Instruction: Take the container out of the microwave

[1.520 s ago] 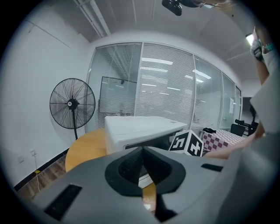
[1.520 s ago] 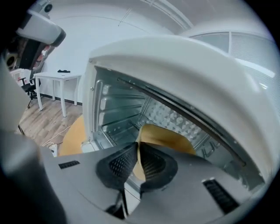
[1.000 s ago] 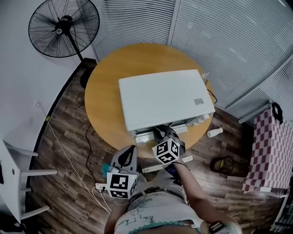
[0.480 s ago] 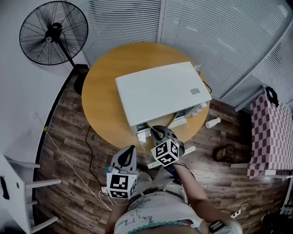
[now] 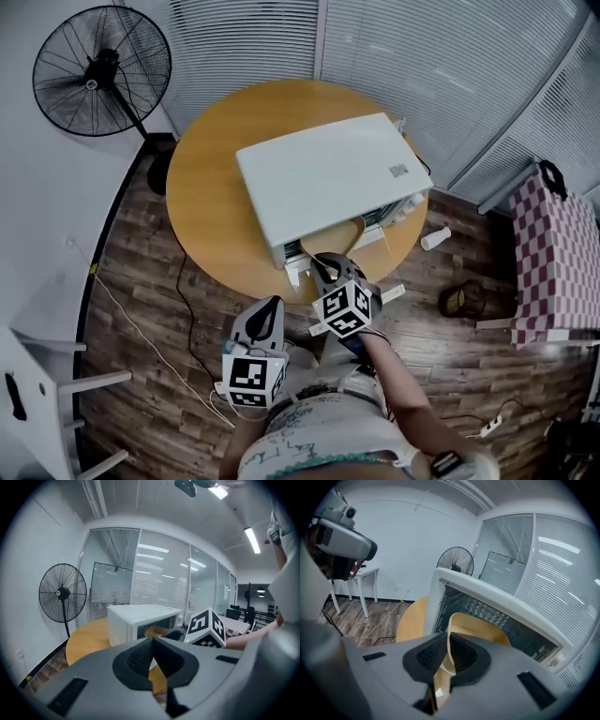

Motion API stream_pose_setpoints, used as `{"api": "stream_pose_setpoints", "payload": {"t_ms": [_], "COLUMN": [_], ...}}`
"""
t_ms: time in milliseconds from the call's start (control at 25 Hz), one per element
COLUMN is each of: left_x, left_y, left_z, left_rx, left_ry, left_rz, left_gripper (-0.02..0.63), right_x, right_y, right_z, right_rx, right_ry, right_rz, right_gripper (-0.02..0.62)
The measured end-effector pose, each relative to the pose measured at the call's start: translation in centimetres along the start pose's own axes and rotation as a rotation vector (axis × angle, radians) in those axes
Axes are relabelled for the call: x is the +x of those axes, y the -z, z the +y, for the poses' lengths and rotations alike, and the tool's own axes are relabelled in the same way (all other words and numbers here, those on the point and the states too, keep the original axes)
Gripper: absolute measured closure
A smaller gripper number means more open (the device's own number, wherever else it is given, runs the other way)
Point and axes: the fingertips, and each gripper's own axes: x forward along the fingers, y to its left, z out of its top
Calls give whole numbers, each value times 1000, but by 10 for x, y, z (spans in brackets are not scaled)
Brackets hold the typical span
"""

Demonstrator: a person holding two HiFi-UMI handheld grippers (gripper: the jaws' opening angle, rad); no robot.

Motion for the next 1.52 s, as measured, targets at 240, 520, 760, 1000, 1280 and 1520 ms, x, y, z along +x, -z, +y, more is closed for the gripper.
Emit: {"api": "stream_pose_setpoints", "payload": {"t_ms": [240, 520, 760, 1000, 1280, 1520], "left_x": [1, 10, 22, 32, 40, 45], "left_y": [5, -1, -5, -5, -1, 5], "left_z": [-5, -21, -37, -54, -84, -114], "left_rx": [-10, -21, -46, -77, -90, -97], "left_ry": [-24, -71, -142, -195, -235, -249], "left_rz": [9, 3, 1, 2, 8, 19], "left_gripper": [592, 592, 592, 592, 591, 592], "right_x": [-7, -13, -28, -42, -60, -77], "right_y": [4, 13, 21, 31, 46, 62], "right_z": [1, -3, -11, -19, -32, -35], "right_rx": [-19, -82, -122, -135, -172, -194], "right_ry": [-23, -62, -123, -188, -250, -292], "right_rz": [-4, -14, -38, -63, -86, -101], "right_gripper": [583, 583, 583, 583, 583, 583]}}
